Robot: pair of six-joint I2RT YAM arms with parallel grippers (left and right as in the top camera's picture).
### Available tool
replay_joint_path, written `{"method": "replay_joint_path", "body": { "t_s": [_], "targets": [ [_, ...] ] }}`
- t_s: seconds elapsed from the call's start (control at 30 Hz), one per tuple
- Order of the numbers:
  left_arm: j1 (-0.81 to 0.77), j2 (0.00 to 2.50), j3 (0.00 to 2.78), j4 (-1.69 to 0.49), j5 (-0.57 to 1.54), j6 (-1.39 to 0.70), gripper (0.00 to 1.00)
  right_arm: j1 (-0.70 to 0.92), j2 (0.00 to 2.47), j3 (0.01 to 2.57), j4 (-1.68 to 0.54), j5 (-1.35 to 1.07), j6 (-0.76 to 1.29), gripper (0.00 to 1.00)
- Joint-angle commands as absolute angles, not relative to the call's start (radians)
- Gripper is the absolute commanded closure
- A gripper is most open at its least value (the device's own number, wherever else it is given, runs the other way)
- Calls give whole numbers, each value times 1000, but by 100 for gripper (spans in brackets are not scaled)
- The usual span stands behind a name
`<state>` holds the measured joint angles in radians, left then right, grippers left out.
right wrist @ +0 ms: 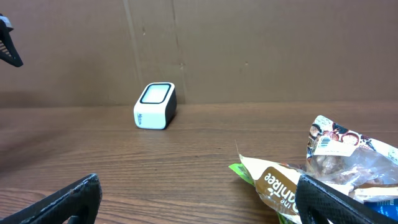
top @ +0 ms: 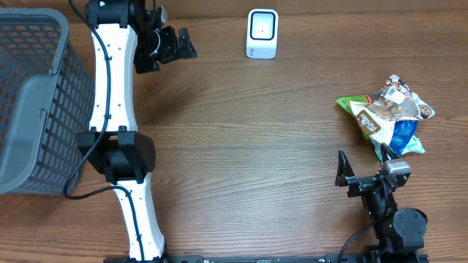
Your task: Scan the item barcode
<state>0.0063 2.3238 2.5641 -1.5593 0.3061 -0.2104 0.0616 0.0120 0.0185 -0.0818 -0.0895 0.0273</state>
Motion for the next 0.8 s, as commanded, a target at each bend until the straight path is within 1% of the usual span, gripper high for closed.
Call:
{"method": "replay_joint_path", "body": {
  "t_s": [0.0, 0.5, 0.63, 0.77],
  "targets": [
    [0, 2318, 2579, -1559, 303, -217, 0, 67, 3, 8, -77, -94, 33, 0],
    [-1, 2317, 2579, -1559, 303, -217, 0, 67, 3, 8, -77, -94, 33, 0],
    [-39, 2271, 2579, -1559, 303, -217, 0, 67, 3, 8, -77, -94, 33, 0],
    [-121, 2151, 2579, -1559, 303, -217, 0, 67, 3, 8, -77, -94, 33, 0]
  ]
}}
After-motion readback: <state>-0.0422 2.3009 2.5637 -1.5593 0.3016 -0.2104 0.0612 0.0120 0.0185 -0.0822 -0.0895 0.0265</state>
